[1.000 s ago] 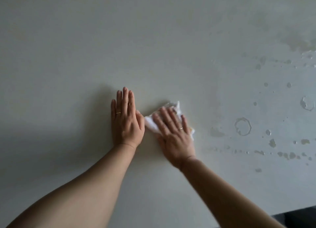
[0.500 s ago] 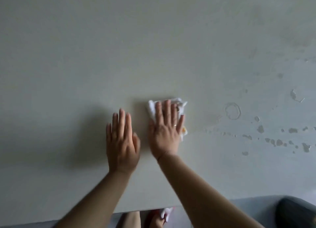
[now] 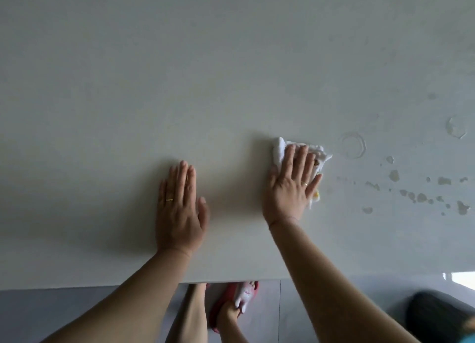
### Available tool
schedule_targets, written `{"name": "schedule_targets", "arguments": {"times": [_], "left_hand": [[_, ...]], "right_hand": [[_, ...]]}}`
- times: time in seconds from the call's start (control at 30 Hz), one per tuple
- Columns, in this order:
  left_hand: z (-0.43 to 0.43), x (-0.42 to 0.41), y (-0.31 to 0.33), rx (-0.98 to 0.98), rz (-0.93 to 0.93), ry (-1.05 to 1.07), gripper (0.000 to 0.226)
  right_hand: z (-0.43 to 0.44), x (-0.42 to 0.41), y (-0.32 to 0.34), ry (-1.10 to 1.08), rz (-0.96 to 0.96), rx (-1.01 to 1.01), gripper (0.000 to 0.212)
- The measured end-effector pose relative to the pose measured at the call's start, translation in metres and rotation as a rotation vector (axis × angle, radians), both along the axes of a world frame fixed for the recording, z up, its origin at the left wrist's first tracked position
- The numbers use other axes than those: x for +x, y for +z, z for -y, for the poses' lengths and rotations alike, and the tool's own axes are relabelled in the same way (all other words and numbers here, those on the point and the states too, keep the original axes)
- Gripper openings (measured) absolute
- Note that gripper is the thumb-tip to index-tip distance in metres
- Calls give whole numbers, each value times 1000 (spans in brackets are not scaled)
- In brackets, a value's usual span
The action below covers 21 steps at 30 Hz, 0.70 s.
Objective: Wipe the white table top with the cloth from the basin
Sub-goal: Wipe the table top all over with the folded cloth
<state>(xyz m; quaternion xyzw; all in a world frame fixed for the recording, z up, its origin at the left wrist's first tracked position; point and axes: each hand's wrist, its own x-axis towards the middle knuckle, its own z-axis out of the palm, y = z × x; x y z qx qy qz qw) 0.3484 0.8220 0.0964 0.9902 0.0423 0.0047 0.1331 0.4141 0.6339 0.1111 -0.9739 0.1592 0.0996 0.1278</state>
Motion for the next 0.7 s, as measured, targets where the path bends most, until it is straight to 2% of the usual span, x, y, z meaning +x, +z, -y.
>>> {"name": "schedule_targets", "arguments": {"times": [0.17,0.3,0.33,0.47,0.6,0.63,0.7], "left_hand": [[-1,2,-2,26,55,4,55],[0,1,-1,-13,76,5,58],[0,0,-2,-19,78,2,59],[0,0,-3,-14,84,-21,59],[0,0,-3,-9,92,-28,59],[0,1,-2,-12,89,-27,59],[1,3,1,-40,85,-14,59]], "right_hand": [[-86,-58,5,303,15,112,58],[-41,-61,0,623,96,115,51],[-17,-58,-2,631,115,91,52],[45,-55,-2,311,74,-36,59],[3,-65,-3,-2,46,-15,67],[-18,-74,-2,6,54,9,67],[-61,-103,-3,152,72,47,65]]}}
